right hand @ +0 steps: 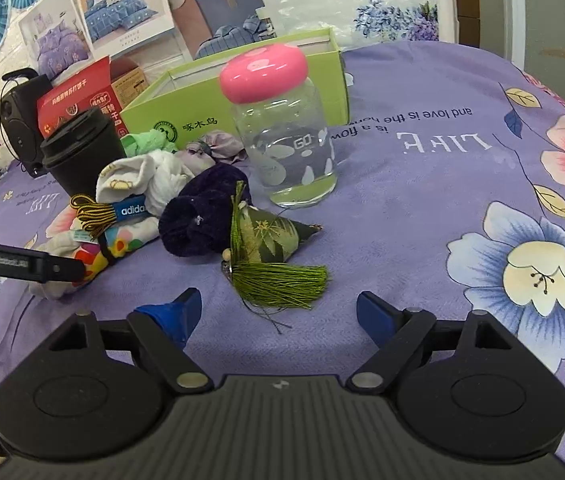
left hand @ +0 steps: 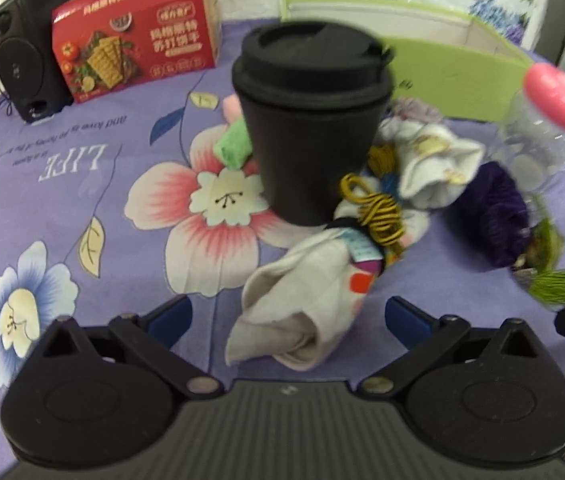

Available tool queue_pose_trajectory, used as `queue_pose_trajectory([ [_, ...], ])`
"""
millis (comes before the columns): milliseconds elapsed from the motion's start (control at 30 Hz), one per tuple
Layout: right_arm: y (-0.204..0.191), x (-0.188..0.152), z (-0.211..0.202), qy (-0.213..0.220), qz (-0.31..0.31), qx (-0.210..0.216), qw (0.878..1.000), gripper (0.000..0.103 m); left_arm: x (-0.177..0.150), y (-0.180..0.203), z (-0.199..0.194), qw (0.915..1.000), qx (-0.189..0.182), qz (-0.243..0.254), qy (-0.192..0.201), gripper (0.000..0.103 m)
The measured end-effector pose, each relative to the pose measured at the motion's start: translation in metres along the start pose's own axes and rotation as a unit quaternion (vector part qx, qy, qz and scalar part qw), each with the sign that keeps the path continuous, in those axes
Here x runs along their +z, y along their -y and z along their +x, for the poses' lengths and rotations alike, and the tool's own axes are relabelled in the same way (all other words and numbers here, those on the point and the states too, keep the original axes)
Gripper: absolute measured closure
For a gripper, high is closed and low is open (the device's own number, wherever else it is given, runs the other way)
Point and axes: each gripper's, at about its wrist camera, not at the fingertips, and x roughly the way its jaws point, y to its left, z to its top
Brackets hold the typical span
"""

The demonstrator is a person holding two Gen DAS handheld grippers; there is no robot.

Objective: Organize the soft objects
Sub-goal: 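Move the right tool to the green zongzi sachet while the left tool approaches the white sock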

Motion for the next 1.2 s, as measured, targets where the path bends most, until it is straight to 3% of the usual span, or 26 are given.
queue_pose_trajectory([
  [133, -0.017, 0.007, 0.024, -0.009, -0.043, -0.008, 0.999, 0.031, -0.002, -0.006, 0.006, 0.9997, -0.003, -0.02, -0.011, 0.001],
  [233, -0.021, 0.016, 0.045, -0.01, -0.073, -0.042, 0.996, 0.031, -0.001, -0.009, 0.003, 0.9997, 0.0, -0.022, -0.008, 0.001],
  [400, -0.006, 0.035, 0.064, -0.016, -0.079, -0.068, 0.994, 0.031, 0.002, -0.012, 0.002, 0.9994, 0.003, -0.033, -0.007, 0.001],
  [533, 0.027, 0.038, 0.053, -0.008, -0.051, -0.109, 0.993, 0.031, 0.002, -0.012, 0.002, 0.9994, 0.003, -0.033, -0.007, 0.001],
  [700, 0.104, 0.026, 0.013, 0.014, 0.058, -0.175, 0.983, 0.03, 0.0, -0.013, 0.001, 0.9996, 0.001, -0.029, -0.008, 0.001],
  [833, 0.114, 0.011, -0.025, 0.057, 0.109, -0.121, 0.985, 0.03, -0.002, -0.01, -0.003, 0.9998, -0.012, -0.013, -0.003, 0.001],
  [933, 0.095, 0.002, -0.02, 0.08, 0.12, -0.075, 0.987, 0.03, 0.002, -0.002, -0.002, 0.9999, -0.012, 0.0, 0.002, 0.001],
  [1033, 0.076, 0.0, -0.004, 0.063, 0.1, -0.074, 0.99, 0.029, 0.007, 0.004, 0.009, 0.9999, 0.0, 0.011, -0.003, 0.001],
  [1200, 0.072, 0.004, -0.007, 0.064, 0.098, -0.064, 0.991, 0.029, 0.011, 0.0, 0.033, 0.9996, 0.012, -0.014, -0.022, 0.0],
])
